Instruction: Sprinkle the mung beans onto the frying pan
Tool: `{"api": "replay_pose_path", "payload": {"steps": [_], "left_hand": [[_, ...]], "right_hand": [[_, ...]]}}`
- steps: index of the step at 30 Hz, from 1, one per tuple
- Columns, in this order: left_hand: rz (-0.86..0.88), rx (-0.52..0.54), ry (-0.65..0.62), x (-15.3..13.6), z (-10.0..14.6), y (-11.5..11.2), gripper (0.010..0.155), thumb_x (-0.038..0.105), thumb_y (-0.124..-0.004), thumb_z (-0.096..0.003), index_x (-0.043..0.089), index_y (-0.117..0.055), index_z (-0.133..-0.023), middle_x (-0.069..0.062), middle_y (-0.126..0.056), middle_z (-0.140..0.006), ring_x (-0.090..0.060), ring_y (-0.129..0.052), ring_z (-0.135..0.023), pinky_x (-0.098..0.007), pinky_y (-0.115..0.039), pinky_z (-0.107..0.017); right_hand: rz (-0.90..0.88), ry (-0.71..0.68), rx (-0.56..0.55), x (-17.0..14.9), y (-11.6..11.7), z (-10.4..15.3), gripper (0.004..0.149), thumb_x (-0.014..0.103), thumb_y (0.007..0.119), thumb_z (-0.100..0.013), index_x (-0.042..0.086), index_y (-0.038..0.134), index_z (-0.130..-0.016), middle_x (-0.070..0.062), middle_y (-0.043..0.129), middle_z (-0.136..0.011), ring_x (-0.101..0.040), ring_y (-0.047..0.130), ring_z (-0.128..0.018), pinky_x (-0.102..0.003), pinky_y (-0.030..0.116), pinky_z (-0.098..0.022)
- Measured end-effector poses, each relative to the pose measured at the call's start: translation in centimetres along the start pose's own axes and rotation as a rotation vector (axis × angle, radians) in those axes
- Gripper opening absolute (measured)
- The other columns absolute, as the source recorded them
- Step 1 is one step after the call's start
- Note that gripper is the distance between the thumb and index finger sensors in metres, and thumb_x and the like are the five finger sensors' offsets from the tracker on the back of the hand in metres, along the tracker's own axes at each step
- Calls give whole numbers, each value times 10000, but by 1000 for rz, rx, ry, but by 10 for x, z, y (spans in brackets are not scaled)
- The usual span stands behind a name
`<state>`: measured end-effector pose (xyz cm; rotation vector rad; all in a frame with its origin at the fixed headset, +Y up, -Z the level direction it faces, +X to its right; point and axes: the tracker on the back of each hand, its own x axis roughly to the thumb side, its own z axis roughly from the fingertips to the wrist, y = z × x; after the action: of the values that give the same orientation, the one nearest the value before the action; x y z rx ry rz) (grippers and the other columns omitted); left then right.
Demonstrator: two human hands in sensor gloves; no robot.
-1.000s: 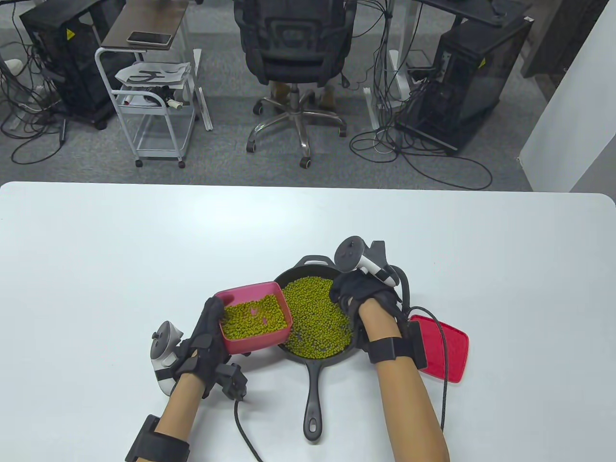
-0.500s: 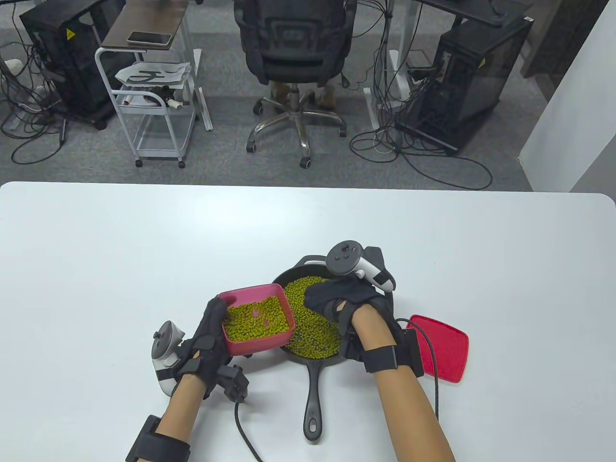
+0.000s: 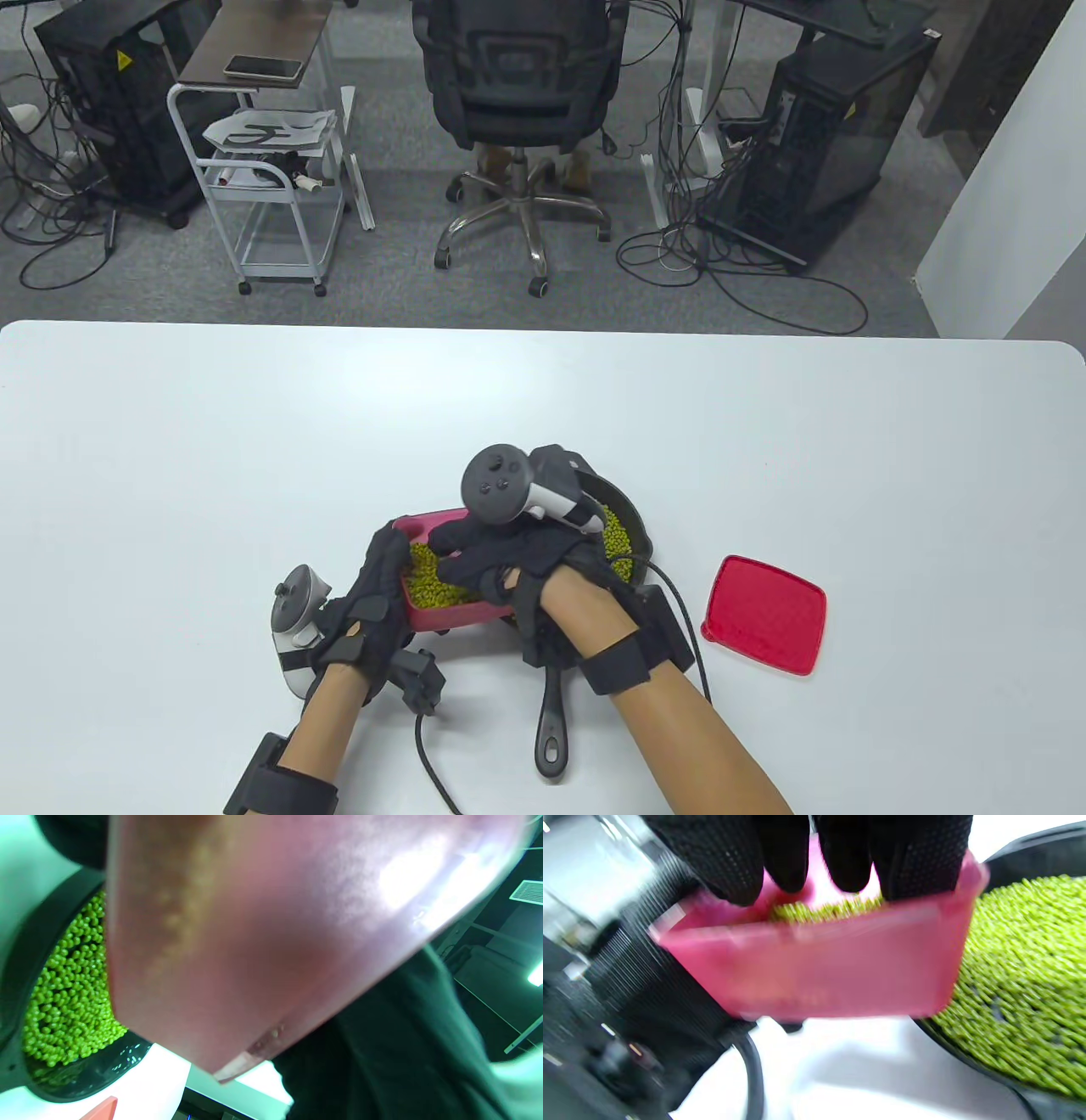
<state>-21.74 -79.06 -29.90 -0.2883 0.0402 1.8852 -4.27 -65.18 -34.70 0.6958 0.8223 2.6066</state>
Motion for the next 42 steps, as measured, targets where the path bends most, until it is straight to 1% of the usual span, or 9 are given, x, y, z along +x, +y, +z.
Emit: {"api": "replay_pose_path", "payload": {"steps": [1, 4, 7, 12, 18, 25, 29, 37, 42], "left_hand": [[2, -4, -1, 0, 0, -1, 797, 717, -559, -546, 236, -289, -1122, -243, -447, -1106, -435, -839, -672, -433, -873, -358], [-12, 9, -5, 0, 0, -2, 791, 700, -565, -549, 236, -281, -1124, -251, -417, -1112, -458, -810, -683, -459, -852, -367], [0, 1, -6, -2, 0, -2, 784, 694, -546, -563, 233, -253, -1125, -254, -392, -1114, -456, -798, -692, -456, -848, -373], [-7, 30, -18, -4, 0, -3, 781, 688, -531, -563, 227, -239, -1121, -253, -383, -1116, -460, -797, -689, -462, -844, -367], [46, 31, -25, -5, 0, -4, 785, 692, -521, -561, 224, -227, -1119, -244, -378, -1122, -456, -804, -686, -457, -848, -362], [56, 31, -17, -5, 0, -4, 789, 706, -518, -552, 235, -232, -1117, -233, -377, -1125, -442, -808, -696, -444, -856, -374], [66, 5, -21, -2, -2, -3, 789, 714, -522, -551, 242, -248, -1121, -229, -399, -1124, -431, -820, -692, -434, -863, -373], [63, 38, -11, 0, -2, 7, 789, 711, -528, -552, 238, -260, -1123, -236, -407, -1120, -432, -821, -687, -433, -863, -372], [60, 50, -5, 1, -1, 11, 790, 712, -527, -552, 236, -262, -1124, -239, -411, -1117, -432, -822, -685, -432, -864, -370]], "right_hand": [[19, 19, 29, 2, 4, -4, 693, 412, 862, -532, 190, 555, -1112, -270, 448, -1175, -559, 563, -964, -499, 740, -620], [16, 47, 70, 5, 16, -16, 815, 435, 883, -509, 180, 438, -1143, -280, 406, -1169, -562, 493, -981, -561, 709, -631], [-48, 67, 86, 3, 16, -22, 859, 422, 944, -472, 175, 457, -1134, -298, 392, -1154, -589, 493, -948, -573, 735, -609], [-33, 78, 54, 8, 17, -27, 863, 371, 994, -440, 135, 500, -1108, -286, 477, -1120, -575, 574, -892, -490, 819, -561], [-34, 27, -43, 20, 18, -29, 635, 213, 991, -449, 156, 684, -1002, -204, 705, -1002, -473, 810, -725, -375, 913, -434], [-73, 4, -124, 16, 14, -33, 442, 135, 984, -437, 178, 851, -856, -131, 883, -867, -407, 945, -559, -295, 952, -281], [-180, -20, -117, 5, 3, -30, 395, 122, 973, -443, 189, 878, -821, -120, 893, -867, -410, 953, -557, -298, 952, -275], [-321, 6, -259, -23, -43, -11, 372, 112, 963, -451, 181, 889, -809, -121, 892, -869, -414, 953, -559, -302, 951, -275], [-363, 130, -330, -61, -61, -12, 369, 110, 957, -455, 181, 887, -811, -122, 883, -875, -417, 946, -570, -306, 948, -285]]}}
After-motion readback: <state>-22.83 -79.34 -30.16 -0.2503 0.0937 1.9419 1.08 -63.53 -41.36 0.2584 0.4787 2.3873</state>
